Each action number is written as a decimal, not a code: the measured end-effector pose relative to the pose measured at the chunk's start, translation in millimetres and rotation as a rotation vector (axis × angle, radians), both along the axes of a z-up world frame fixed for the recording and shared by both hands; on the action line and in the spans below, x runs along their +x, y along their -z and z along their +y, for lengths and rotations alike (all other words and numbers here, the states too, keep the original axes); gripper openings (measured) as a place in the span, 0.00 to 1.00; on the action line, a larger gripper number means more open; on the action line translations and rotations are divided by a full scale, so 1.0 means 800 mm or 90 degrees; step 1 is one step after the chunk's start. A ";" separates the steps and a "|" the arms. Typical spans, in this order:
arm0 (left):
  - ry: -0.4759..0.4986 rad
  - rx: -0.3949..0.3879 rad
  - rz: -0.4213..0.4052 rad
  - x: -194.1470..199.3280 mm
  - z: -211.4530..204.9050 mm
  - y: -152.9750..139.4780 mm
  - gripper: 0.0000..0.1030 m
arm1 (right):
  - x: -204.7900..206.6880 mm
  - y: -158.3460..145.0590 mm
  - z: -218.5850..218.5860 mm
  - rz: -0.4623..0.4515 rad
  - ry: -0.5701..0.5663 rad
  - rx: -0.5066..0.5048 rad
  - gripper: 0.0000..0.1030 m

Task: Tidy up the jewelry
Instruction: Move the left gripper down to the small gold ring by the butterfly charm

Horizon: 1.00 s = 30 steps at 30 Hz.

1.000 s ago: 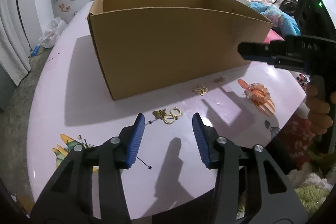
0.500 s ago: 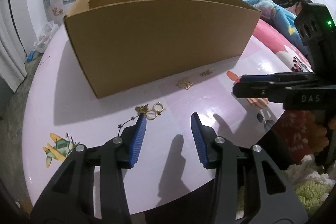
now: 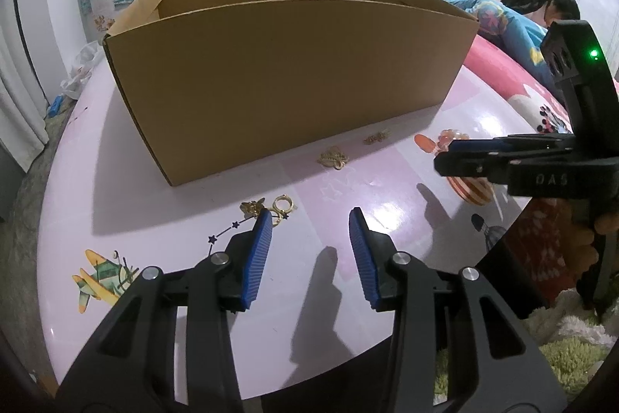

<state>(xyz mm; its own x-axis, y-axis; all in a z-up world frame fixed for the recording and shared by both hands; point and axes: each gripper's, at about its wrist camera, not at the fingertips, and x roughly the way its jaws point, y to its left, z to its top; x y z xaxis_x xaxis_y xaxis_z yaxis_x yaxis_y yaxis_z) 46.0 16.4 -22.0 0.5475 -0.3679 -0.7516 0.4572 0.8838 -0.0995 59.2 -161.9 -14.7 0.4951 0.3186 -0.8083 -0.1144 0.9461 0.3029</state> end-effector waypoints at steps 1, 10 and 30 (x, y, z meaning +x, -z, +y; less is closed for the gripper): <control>-0.001 -0.001 0.000 0.001 0.001 0.000 0.34 | 0.000 -0.002 -0.001 -0.004 0.000 0.005 0.39; 0.003 -0.006 -0.003 0.010 0.001 0.000 0.30 | -0.003 -0.008 0.014 -0.011 -0.028 0.024 0.39; 0.010 -0.056 0.079 0.017 0.011 0.009 0.30 | -0.001 -0.005 0.022 -0.002 -0.019 0.040 0.39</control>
